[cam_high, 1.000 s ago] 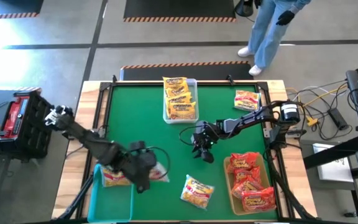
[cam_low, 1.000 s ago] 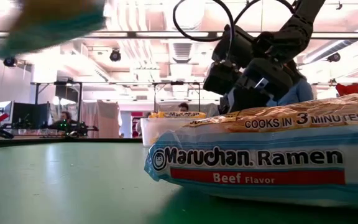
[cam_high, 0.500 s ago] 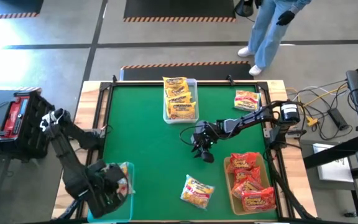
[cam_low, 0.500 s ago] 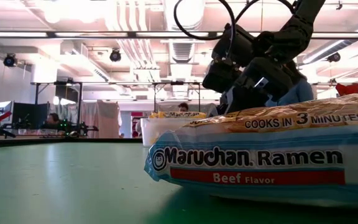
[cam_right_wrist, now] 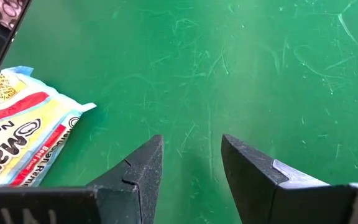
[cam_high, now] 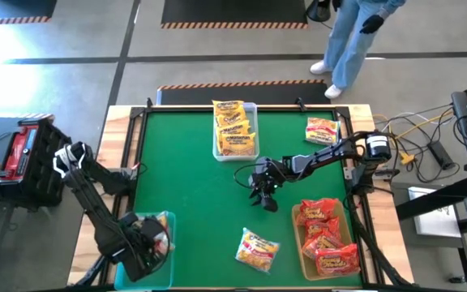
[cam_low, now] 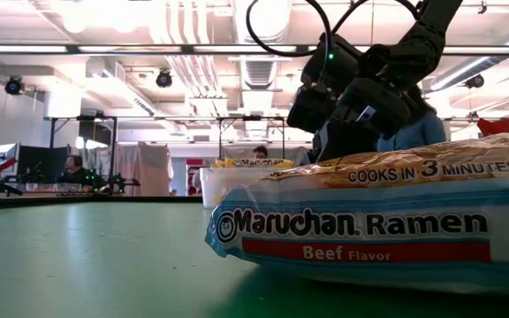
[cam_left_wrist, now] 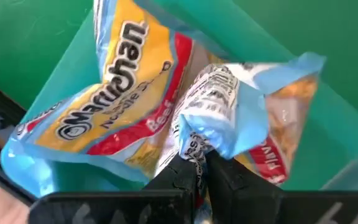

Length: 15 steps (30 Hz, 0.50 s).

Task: Sort Maruchan noodles
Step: Put the middle blue noodle pack into the blue bin

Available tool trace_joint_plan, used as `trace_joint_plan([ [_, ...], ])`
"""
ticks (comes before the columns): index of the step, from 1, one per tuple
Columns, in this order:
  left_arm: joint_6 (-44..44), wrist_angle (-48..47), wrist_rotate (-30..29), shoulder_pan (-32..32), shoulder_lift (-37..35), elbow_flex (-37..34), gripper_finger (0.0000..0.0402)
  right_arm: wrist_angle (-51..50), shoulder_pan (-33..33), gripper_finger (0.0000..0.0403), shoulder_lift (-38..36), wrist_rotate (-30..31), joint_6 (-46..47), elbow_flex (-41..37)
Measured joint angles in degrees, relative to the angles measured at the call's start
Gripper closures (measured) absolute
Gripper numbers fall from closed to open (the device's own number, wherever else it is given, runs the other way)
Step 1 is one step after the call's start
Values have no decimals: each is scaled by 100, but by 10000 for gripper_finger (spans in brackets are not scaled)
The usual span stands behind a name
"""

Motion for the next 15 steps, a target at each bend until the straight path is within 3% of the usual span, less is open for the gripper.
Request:
trace_joint_plan([
  [15,31,243,-276,-105,-101,-150,399,87,0,251,0,15,36,0],
])
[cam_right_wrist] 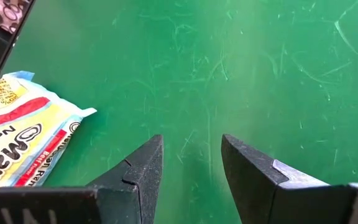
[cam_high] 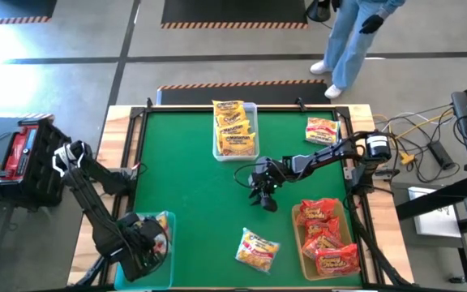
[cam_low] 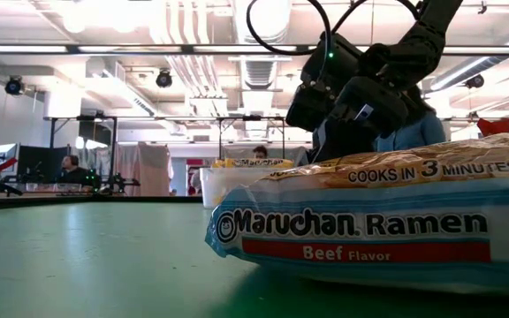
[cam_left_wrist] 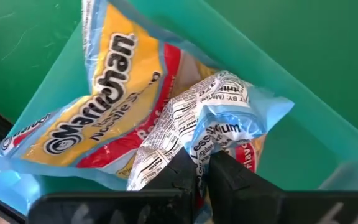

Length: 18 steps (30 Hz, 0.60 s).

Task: Sort Maruchan noodles
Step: Put the middle blue noodle pack into the blue bin

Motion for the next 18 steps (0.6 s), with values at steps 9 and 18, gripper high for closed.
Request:
trace_joint_plan([
  [9,-470,-323,0,16,0,-21,354,15,0,251,0,2,17,0],
  [18,-641,-463,9,20,0,264,262,1,0,251,-1,2,17,1],
])
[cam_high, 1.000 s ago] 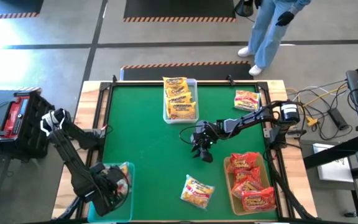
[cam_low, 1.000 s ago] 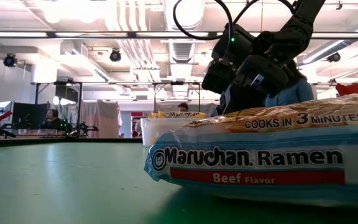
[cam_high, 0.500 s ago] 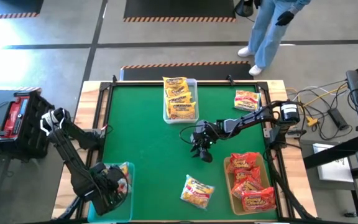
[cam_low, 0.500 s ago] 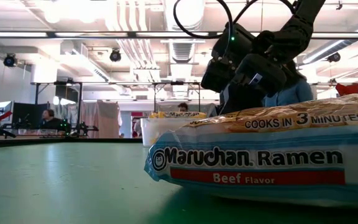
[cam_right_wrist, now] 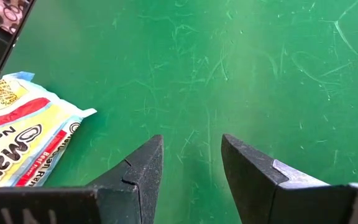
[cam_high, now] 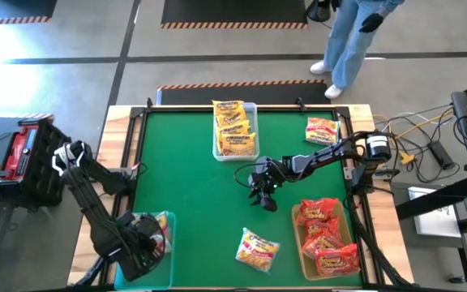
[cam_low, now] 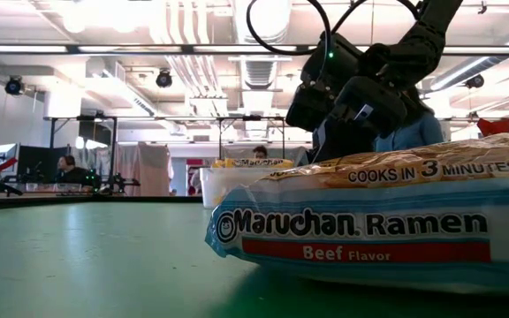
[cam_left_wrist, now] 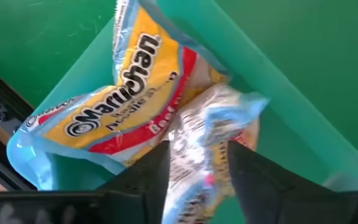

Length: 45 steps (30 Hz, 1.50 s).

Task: Sort Maruchan noodles
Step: Put the middle blue noodle pack into the blue bin, then put the bottom blue noodle pack into the blue bin

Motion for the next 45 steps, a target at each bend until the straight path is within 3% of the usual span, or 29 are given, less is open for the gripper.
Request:
trace_joint_plan([
  [8,-279,-405,-150,2,0,487,212,-3,0,251,-10,-49,165,1],
  [17,-1161,117,-1829,341,0,682,212,-1,69,251,-43,-1699,1388,71],
  [21,-987,666,-1904,760,193,648,212,-16,397,251,-43,-2089,1843,71],
  [26,-206,1404,-1919,1185,431,648,212,-4,1062,252,-43,-2100,2256,80],
  [33,1104,2504,-2289,1423,856,644,212,-12,2020,252,-43,-1476,2780,424],
  [39,2713,4081,-2354,1462,1323,642,213,1,2670,252,-43,-400,2940,900],
  [45,3171,4746,-2358,1456,1717,642,213,-68,3249,252,-21,677,3244,1105],
])
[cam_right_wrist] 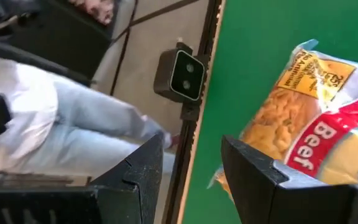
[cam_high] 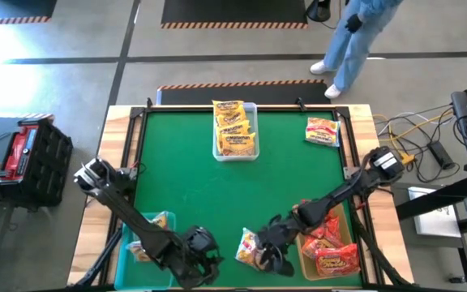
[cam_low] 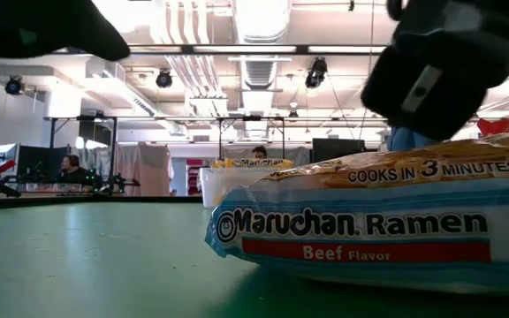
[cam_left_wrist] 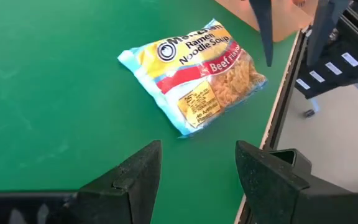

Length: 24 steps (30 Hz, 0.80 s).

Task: Sort Maruchan noodles
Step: Put the bottom blue noodle pack into the blue bin

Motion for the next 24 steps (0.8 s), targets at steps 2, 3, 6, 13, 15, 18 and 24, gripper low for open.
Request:
trace_joint_plan([
  [2,17,149,-2,0,92,0,213,-89,128,252,2,351,177,6],
  [3,54,217,-2,0,125,0,213,-149,177,252,4,497,264,6],
  [6,257,428,-19,0,160,-2,213,-320,305,252,7,873,450,-14],
  [13,544,726,-251,0,160,-2,213,-1189,354,252,11,1365,548,-53],
  [15,576,789,-252,-2,160,-2,213,-1500,352,252,11,1603,517,-67],
  [18,588,812,-253,-2,160,-2,213,-1849,317,252,-5,2115,448,-68],
  [24,593,813,-302,0,160,-2,213,-1979,15,252,2,2965,-266,-77],
])
